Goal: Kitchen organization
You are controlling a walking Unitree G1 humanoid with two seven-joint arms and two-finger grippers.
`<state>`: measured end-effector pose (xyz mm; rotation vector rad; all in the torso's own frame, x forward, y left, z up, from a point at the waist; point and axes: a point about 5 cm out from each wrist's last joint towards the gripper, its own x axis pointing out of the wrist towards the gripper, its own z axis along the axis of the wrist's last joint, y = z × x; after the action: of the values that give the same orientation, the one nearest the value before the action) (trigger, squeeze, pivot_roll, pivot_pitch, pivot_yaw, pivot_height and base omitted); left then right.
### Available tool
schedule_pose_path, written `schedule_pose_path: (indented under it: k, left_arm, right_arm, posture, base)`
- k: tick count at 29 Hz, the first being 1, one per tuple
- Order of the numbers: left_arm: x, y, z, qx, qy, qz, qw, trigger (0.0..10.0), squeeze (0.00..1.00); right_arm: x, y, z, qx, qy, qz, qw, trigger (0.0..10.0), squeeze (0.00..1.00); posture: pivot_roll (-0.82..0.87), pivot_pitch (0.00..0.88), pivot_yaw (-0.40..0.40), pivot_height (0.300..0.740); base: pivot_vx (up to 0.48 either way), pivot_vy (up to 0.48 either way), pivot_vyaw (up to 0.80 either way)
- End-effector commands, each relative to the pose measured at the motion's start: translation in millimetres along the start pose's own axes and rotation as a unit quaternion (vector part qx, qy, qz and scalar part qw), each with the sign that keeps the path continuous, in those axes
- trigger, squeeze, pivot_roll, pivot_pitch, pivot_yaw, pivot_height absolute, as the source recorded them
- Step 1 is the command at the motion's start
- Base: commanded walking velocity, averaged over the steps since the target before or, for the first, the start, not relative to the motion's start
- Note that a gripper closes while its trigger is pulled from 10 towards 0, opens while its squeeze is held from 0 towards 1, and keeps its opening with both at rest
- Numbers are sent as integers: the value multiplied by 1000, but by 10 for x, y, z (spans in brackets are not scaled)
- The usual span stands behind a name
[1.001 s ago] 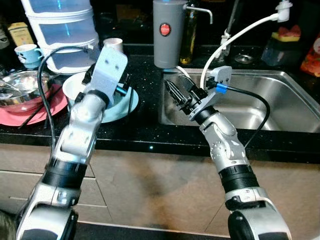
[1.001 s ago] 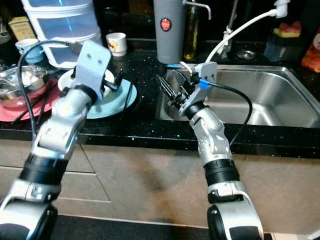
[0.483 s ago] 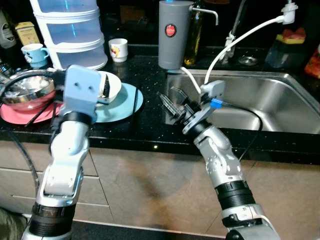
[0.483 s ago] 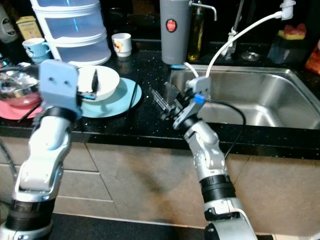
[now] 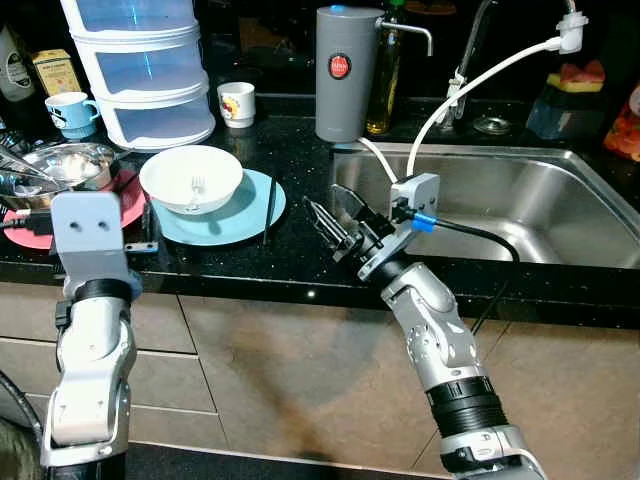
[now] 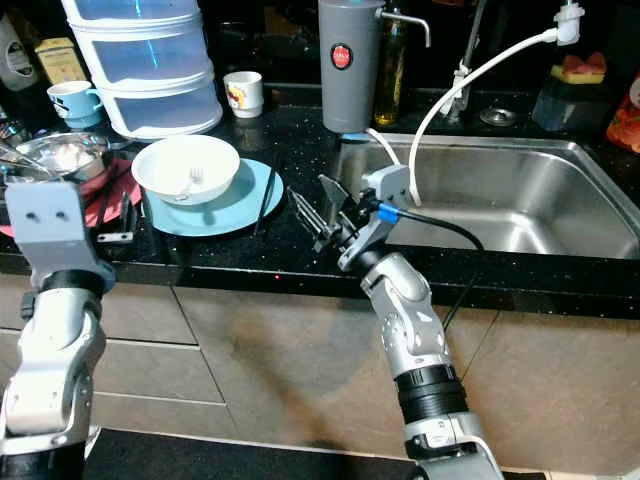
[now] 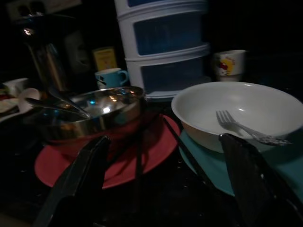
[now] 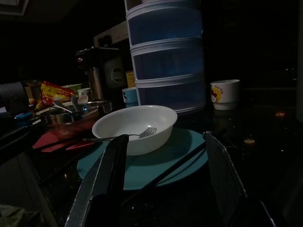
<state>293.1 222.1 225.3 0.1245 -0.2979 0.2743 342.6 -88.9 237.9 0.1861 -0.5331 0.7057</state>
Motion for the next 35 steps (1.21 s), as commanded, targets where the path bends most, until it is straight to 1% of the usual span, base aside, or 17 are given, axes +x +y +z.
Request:
schedule_pose_path:
  k: [1, 2, 3, 4, 5, 8, 10, 14, 17, 18, 23, 24, 27, 29, 33, 34, 35]
  left_arm:
    - [53, 25, 33, -26, -19, -24, 999, 10000, 0]
    - [83, 13, 43, -33, -24, -40, 998, 10000, 0]
    - [83, 13, 43, -33, -24, -40, 998, 10000, 0]
    - [125, -33, 64, -19, -34, -76, 996, 10000, 0]
    - [135, -53, 69, -10, -37, -89, 995, 10000, 0]
    - [143, -130, 111, -8, -55, -122, 991, 10000, 0]
    - [147, -143, 117, -7, -58, -127, 990, 10000, 0]
    - [217, -131, -11, 32, -34, -124, 991, 10000, 0]
    - [286, -96, -82, 80, -24, -131, 988, 10000, 0]
    - [286, -96, -82, 80, -24, -131, 988, 10000, 0]
    - [394, -29, -106, 122, -19, -142, 982, 10000, 0]
    - [394, -29, -106, 122, -19, -142, 982, 10000, 0]
    - [447, -48, -77, 142, -34, -167, 975, 10000, 0]
    - [460, -66, -67, 139, -42, -176, 973, 10000, 0]
    - [455, -175, 28, 99, -85, -208, 969, 10000, 0]
    - [455, -175, 28, 99, -85, -208, 969, 10000, 0]
    - [447, -204, 53, 82, -96, -213, 969, 10000, 0]
  right_arm:
    - [1, 31, 10, 1, 0, 2, 1000, 10000, 0]
    - [4, 34, 15, 1, 0, 2, 1000, 10000, 0]
    - [4, 34, 15, 1, 0, 2, 1000, 10000, 0]
    - [11, 36, 26, 1, -2, 2, 1000, 10000, 0]
    - [11, 39, 30, 2, -3, 2, 1000, 10000, 0]
    - [10, 48, 35, 2, -3, 1, 1000, 10000, 0]
    - [9, 50, 35, 3, -3, 1, 1000, 10000, 0]
    - [5, 64, 27, 6, -2, 1, 1000, 10000, 0]
    - [6, 77, 18, 8, -1, 1, 1000, 10000, 0]
    - [6, 77, 18, 8, -1, 1, 1000, 10000, 0]
    - [7, 78, 17, 11, -1, -1, 1000, 10000, 0]
    - [7, 78, 17, 11, -1, -1, 1000, 10000, 0]
    - [6, 70, 19, 11, -1, -3, 1000, 10000, 0]
    - [6, 69, 20, 11, -1, -4, 1000, 10000, 0]
    - [7, 65, 28, 11, -4, -4, 1000, 10000, 0]
    - [7, 65, 28, 11, -4, -4, 1000, 10000, 0]
    - [8, 65, 30, 11, -5, -4, 1000, 10000, 0]
  posture:
    - [146, 64, 37, 740]
    - [145, 66, 35, 740]
    - [145, 66, 35, 740]
    - [144, 70, 35, 740]
    - [144, 70, 35, 740]
    - [144, 74, 36, 740]
    - [144, 74, 36, 740]
    - [145, 80, 34, 740]
    - [144, 81, 35, 740]
    - [144, 81, 35, 740]
    - [144, 86, 36, 740]
    - [144, 86, 36, 740]
    - [144, 87, 36, 740]
    - [144, 87, 36, 740]
    - [142, 85, 39, 740]
    - [142, 85, 39, 740]
    - [142, 85, 39, 740]
  base:
    - [0, 0, 0]
    - [0, 0, 0]
    - [0, 0, 0]
    - [0, 0, 0]
    - [0, 0, 0]
    - [0, 0, 0]
    - [0, 0, 0]
    - [0, 0, 0]
    - [0, 0, 0]
    - [0, 0, 0]
    - [0, 0, 0]
    - [0, 0, 0]
    - [0, 0, 0]
    - [0, 0, 0]
    - [0, 0, 0]
    - [0, 0, 0]
    - [0, 0, 0]
